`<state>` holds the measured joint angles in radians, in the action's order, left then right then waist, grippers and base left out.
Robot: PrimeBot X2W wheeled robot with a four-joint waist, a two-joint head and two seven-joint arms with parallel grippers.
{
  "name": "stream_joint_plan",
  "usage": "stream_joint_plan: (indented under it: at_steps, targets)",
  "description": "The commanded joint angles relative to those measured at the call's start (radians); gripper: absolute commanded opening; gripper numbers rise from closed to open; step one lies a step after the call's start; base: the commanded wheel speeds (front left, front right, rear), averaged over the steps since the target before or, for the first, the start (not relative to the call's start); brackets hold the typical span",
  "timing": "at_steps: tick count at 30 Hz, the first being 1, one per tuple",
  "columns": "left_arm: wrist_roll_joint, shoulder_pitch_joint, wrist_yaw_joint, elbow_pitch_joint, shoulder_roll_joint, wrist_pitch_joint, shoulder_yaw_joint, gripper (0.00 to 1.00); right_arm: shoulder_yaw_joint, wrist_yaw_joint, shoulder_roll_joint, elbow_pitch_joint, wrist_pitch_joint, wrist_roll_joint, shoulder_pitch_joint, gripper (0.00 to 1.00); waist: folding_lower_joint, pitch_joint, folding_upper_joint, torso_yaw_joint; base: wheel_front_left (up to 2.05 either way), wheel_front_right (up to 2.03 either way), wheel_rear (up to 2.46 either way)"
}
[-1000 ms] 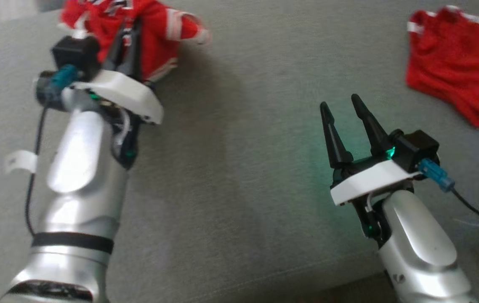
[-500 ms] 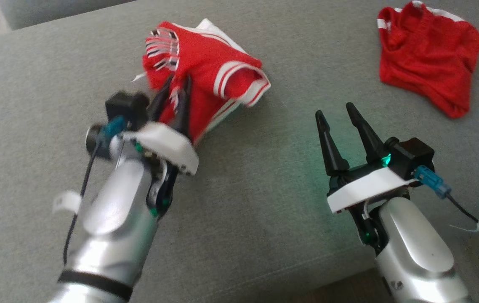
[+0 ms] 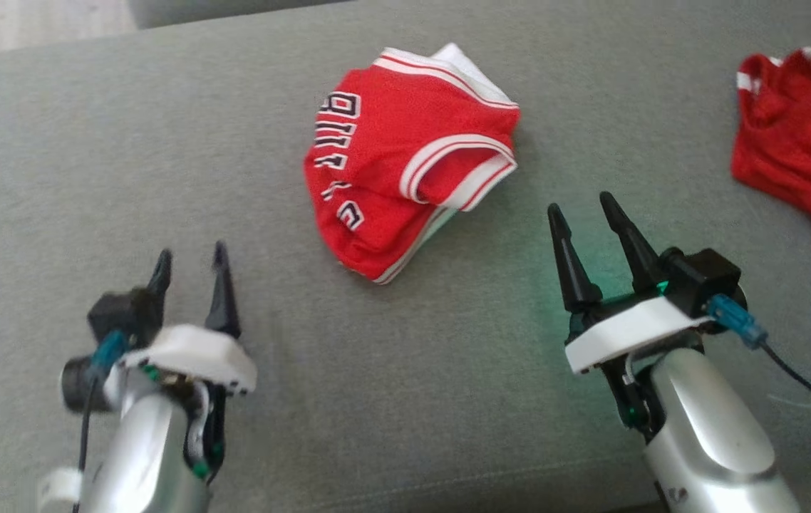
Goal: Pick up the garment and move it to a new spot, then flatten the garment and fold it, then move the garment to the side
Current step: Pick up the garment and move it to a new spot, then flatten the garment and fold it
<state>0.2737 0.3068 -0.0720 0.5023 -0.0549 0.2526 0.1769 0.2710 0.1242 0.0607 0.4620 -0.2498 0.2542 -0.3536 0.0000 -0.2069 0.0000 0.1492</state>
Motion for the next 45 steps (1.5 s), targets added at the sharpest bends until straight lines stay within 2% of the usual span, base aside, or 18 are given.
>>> stream_joint_plan:
  at_steps: [1,6,11,19,26,33,40,45]
  targets:
    - [-0.025,-0.013,-0.008,-0.056,-0.012,0.009,-0.051,1.0,0.012,0.007,-0.01,-0.022,-0.012,-0.004,0.003,1.0,0.0,0.023,0.0,-0.036,0.0,0.0,0.0]
    - [-0.069,-0.11,-0.016,-0.143,-0.003,0.009,-0.12,1.0,-0.009,0.007,-0.01,-0.005,-0.012,-0.008,0.024,1.0,0.0,0.056,0.0,-0.09,0.0,0.0,0.0]
    - [-0.091,-0.198,-0.008,-0.196,0.003,0.009,-0.149,1.0,-0.038,0.007,-0.01,0.014,-0.012,-0.019,0.046,1.0,0.0,0.082,0.0,-0.128,0.0,0.0,0.0]
    - [-0.068,-0.216,-0.009,-0.208,0.004,0.009,-0.096,1.0,-0.042,0.007,-0.01,0.045,-0.012,-0.01,0.039,1.0,0.0,0.066,0.0,-0.17,0.0,0.0,0.0]
    - [-0.063,-0.179,-0.004,-0.213,0.005,0.009,-0.039,1.0,-0.068,0.007,-0.01,0.109,-0.012,0.025,-0.028,1.0,0.0,0.018,0.0,-0.237,0.0,0.0,0.0]
    - [-0.067,-0.17,-0.004,-0.215,0.005,0.009,-0.026,1.0,-0.057,0.007,-0.01,0.13,-0.012,0.056,-0.083,1.0,0.0,-0.022,0.0,-0.288,0.0,0.0,0.0]
    - [-0.058,-0.162,-0.007,-0.214,0.005,0.009,-0.021,1.0,-0.062,0.007,-0.01,0.158,-0.012,0.067,-0.108,1.0,0.0,-0.038,0.0,-0.302,0.0,0.0,0.0]
    - [-0.051,-0.157,-0.009,-0.218,0.005,0.009,-0.02,1.0,-0.068,0.007,-0.01,0.138,-0.012,0.076,-0.094,1.0,0.0,-0.04,0.0,-0.285,0.0,0.0,0.0]
